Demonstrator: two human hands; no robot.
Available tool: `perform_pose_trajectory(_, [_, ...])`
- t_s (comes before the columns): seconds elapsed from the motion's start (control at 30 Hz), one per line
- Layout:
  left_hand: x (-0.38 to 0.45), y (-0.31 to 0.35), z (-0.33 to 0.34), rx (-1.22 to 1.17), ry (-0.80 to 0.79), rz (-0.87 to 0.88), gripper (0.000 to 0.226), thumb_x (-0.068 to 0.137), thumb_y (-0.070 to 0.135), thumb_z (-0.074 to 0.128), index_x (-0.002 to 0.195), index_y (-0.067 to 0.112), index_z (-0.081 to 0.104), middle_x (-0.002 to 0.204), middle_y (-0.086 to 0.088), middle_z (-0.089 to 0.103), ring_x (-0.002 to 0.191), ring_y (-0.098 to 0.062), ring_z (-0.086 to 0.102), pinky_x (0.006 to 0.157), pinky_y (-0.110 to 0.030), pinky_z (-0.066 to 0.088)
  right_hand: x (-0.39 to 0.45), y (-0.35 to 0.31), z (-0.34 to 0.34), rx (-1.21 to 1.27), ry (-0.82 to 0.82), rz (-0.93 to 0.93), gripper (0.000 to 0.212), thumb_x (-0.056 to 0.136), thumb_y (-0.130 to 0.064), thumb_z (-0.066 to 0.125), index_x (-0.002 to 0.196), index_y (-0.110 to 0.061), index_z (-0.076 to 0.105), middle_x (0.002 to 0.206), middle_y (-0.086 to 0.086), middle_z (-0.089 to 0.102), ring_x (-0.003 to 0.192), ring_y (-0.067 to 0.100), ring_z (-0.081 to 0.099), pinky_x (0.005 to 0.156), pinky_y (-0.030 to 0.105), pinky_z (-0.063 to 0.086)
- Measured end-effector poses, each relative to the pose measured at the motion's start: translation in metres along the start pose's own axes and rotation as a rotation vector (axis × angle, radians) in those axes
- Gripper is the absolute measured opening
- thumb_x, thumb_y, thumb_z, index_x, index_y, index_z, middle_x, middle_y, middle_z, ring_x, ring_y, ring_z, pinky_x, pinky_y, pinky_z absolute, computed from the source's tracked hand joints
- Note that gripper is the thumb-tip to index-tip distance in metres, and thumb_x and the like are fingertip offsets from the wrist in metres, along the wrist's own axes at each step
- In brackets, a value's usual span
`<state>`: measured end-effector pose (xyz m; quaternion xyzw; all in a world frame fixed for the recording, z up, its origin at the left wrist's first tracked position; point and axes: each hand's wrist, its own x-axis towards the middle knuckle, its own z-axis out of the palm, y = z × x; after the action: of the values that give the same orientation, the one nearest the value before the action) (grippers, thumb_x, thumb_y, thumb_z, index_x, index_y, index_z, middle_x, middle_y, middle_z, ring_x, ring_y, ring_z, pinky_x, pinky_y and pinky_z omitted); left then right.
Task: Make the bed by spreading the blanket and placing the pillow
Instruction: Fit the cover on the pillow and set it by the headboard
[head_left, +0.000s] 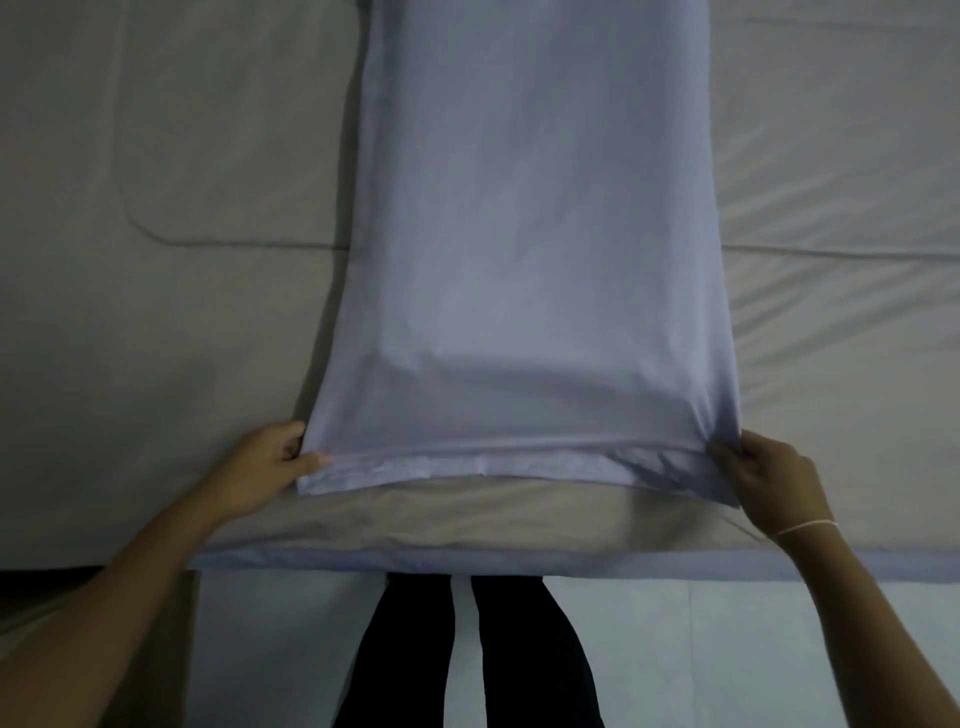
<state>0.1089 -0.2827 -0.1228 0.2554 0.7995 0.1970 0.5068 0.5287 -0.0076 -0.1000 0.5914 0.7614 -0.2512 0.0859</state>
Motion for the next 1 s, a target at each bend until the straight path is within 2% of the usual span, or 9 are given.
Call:
perform_pose_trajectory(0.13, [-0.010,0.000,0.000,0.181,-0.092,-0.052,0.022,0.082,-0.002,0.067,0.103,0.004,0.065,0.099,-0.022,0.071,0.085,-0.024,0.064,0.078,-0.033,0.049,-0.014,0.010,-0.008,-0.003,-0.033,0.037,0.027,0.089,-0.027,0.062,0.070,-0.008,0.062,0.067,0.018,0.066,0.067,0.040,0.061,0.057,0.033,0.033])
perform_pose_trajectory(0.23, [-0.008,0.016,-0.010,0.341,-0.068,-0.072,0.040,0.079,-0.005,0.061,0.118,0.003,0.057,0.116,-0.023,0.063,0.105,-0.035,0.061,0.091,-0.037,0.048,-0.014,-0.003,-0.013,0.029,-0.031,0.052,0.035,0.088,-0.035,0.060,0.107,-0.007,0.066,0.101,0.021,0.070,0.088,0.038,0.064,0.074,0.036,0.046])
perform_pose_trajectory(0.3, [0.001,0.043,-0.015,0.454,0.232,-0.004,0.051,0.078,-0.004,0.057,0.129,0.005,0.053,0.129,-0.023,0.054,0.115,-0.038,0.054,0.099,-0.047,0.044,-0.008,-0.022,-0.018,0.109,0.139,0.070,0.056,0.084,-0.041,0.050,0.128,-0.007,0.055,0.126,0.020,0.060,0.114,0.039,0.057,0.096,0.043,0.043])
perform_pose_trajectory(0.37, [0.017,0.088,-0.012,0.411,0.568,0.153,0.051,0.080,-0.006,0.049,0.130,0.003,0.052,0.132,-0.026,0.050,0.119,-0.041,0.051,0.103,-0.048,0.040,0.004,-0.058,-0.022,0.189,0.375,0.024,0.057,0.088,-0.040,0.047,0.132,-0.005,0.051,0.132,0.021,0.056,0.121,0.038,0.052,0.102,0.043,0.039])
perform_pose_trajectory(0.47, [0.052,0.172,0.010,0.306,0.739,0.397,0.051,0.086,0.002,0.040,0.136,0.003,0.047,0.145,-0.025,0.040,0.133,-0.037,0.040,0.115,-0.042,0.028,0.028,-0.129,-0.011,0.187,0.548,-0.213,0.046,0.095,-0.028,0.045,0.132,-0.001,0.050,0.134,0.022,0.053,0.125,0.040,0.049,0.107,0.046,0.033])
perform_pose_trajectory(0.57, [0.087,0.221,0.041,0.469,0.664,0.477,0.053,0.095,0.026,0.033,0.147,0.013,0.030,0.157,-0.016,0.020,0.145,-0.031,0.020,0.117,-0.051,0.009,0.053,-0.194,0.011,0.062,0.433,-0.361,0.052,0.097,-0.034,0.036,0.143,-0.010,0.040,0.149,0.016,0.038,0.141,0.034,0.031,0.116,0.052,0.013])
perform_pose_trajectory(0.7, [0.112,0.190,0.056,0.818,0.571,0.399,0.061,0.098,0.049,0.023,0.152,0.024,0.008,0.161,-0.006,0.006,0.149,-0.023,0.006,0.119,-0.053,0.003,0.079,-0.188,0.029,-0.243,0.257,-0.408,0.061,0.097,-0.055,0.026,0.151,-0.028,0.019,0.160,0.006,0.015,0.148,0.025,0.013,0.117,0.051,-0.004])
perform_pose_trajectory(0.83, [0.122,0.183,0.059,0.836,0.598,0.434,0.062,0.096,0.052,0.018,0.151,0.025,0.011,0.160,-0.005,0.012,0.148,-0.022,0.013,0.118,-0.052,0.007,0.095,-0.162,0.015,-0.255,0.330,-0.278,0.060,0.096,-0.057,0.027,0.150,-0.033,0.019,0.160,0.001,0.017,0.148,0.024,0.014,0.115,0.054,-0.003])
perform_pose_trajectory(1.0, [0.116,0.178,0.058,0.816,0.594,0.439,0.061,0.096,0.051,0.020,0.151,0.025,0.013,0.160,-0.004,0.013,0.148,-0.021,0.014,0.119,-0.050,0.008,0.106,-0.146,-0.025,-0.172,0.238,-0.013,0.064,0.094,-0.060,0.020,0.151,-0.035,0.005,0.162,0.002,0.004,0.148,0.029,0.000,0.115,0.063,-0.001])
